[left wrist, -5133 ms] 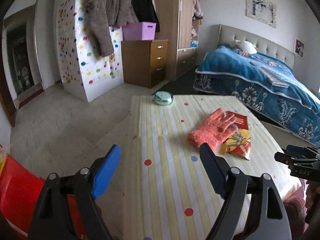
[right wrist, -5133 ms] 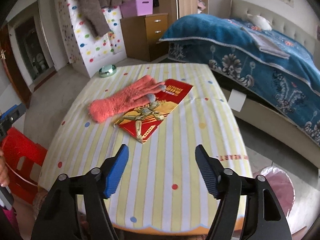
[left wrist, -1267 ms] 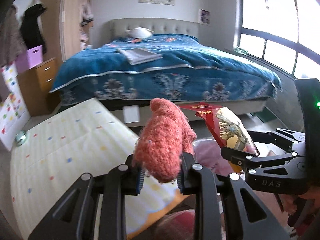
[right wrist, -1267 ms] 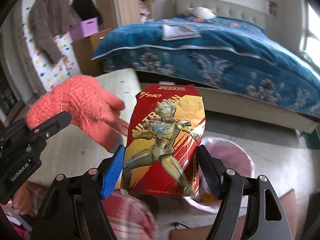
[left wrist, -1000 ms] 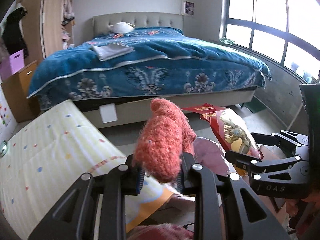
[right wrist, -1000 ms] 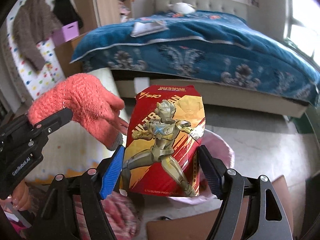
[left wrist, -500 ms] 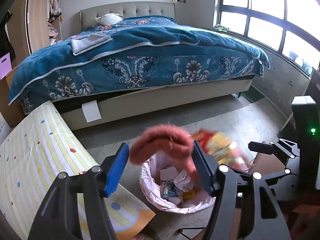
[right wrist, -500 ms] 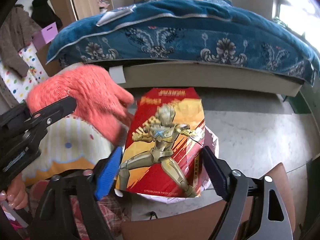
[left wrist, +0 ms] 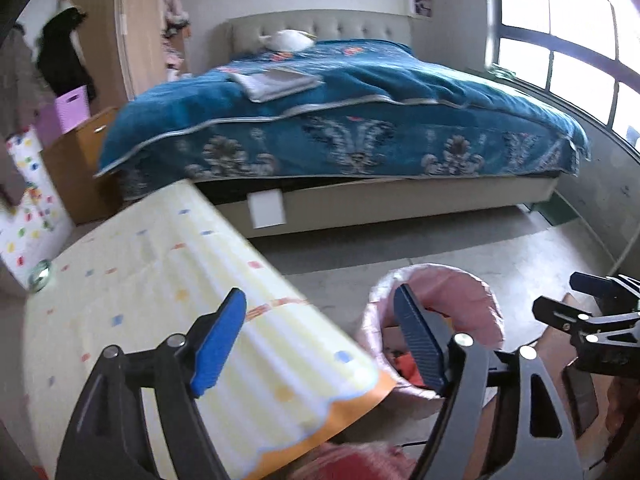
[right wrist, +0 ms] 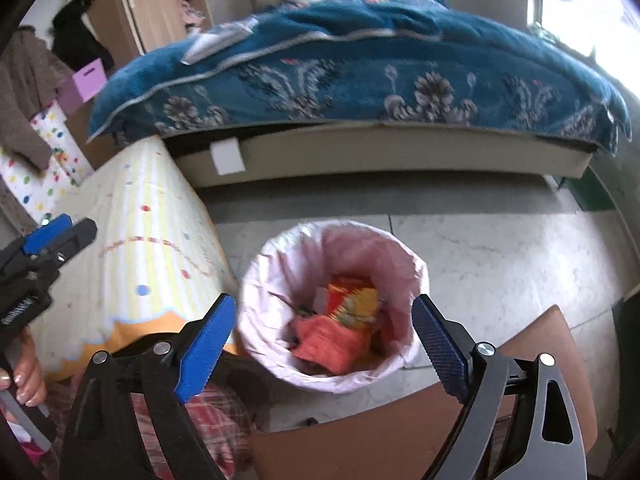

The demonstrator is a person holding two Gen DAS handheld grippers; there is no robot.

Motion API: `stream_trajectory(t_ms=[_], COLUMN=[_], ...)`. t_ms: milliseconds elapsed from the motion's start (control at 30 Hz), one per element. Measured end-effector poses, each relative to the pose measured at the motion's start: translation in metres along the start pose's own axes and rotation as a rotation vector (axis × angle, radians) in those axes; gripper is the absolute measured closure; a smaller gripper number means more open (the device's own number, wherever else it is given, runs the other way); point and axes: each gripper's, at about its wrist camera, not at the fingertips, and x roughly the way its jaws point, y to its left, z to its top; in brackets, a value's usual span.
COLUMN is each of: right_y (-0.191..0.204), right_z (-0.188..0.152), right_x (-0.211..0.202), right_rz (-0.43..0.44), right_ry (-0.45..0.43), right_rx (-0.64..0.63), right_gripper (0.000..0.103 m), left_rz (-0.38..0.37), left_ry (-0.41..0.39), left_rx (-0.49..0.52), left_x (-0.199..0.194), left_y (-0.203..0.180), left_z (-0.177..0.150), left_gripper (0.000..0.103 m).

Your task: Collect trash

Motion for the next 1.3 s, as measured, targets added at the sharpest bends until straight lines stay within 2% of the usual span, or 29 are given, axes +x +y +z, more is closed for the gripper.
stream_trajectory(t_ms=[100, 133, 167, 267, 533, 667, 867, 1100, 1300], right_y=[0.021, 0.035, 0.039, 0.062, 0.128, 0.170, 0.215, 0.263, 0.288], right_z=[0.005, 0.004, 0.007, 0.013, 0.014, 0.012, 0.013, 0.015, 0.016], right_x=[-0.009, -0.017, -0.019, -0.033, -0.073, -0.090, -0.106, -0.124, -0.135], right_rz=[0.049, 0.091, 0.096, 0.140, 0.165, 0.192, 0.243, 0.288, 0.318], right_ry=[-0.007, -0.008, -0.004, -0.012, -0.077, -0.097, -0.128, -0.166, -0.185], right_rx=[-0.036, -0.065, -0.070, -0.117, -0.244, -0.305, -0.367, -0.434, -0.459], right_gripper=[0.012, 0.012, 0.012, 0.011, 0.009, 0.009, 0.009, 0.009, 0.009], left_rz=[0.023, 0.041, 0.069, 0.111, 0.205, 0.306, 0.392, 0.450, 0.485], left_ry=[-0.015, -0.022, -0.025, -0.030, -0.051, -0.042, -0.017, -0.016, -0.026], left_rx=[-0.043, -0.056, -0.063, -0.076, -0.168, -0.242, -0.317, -0.406, -0.436], left_x=[-0.022, -0.031, -0.039, -0.060, -0.111, -0.137, -0.173, -0.214, -0.233], left_y=[0.021, 0.029, 0.037, 0.056, 0.106, 0.134, 0.168, 0.197, 0.208], left_z=[-0.003, -0.004, -0.006, -0.014, -0.036, -0.048, -0.072, -0.094, -0.099], left_gripper=[0.019, 0.015, 0.011, 0.007, 0.007, 0.007, 0.007, 0.007, 0.007])
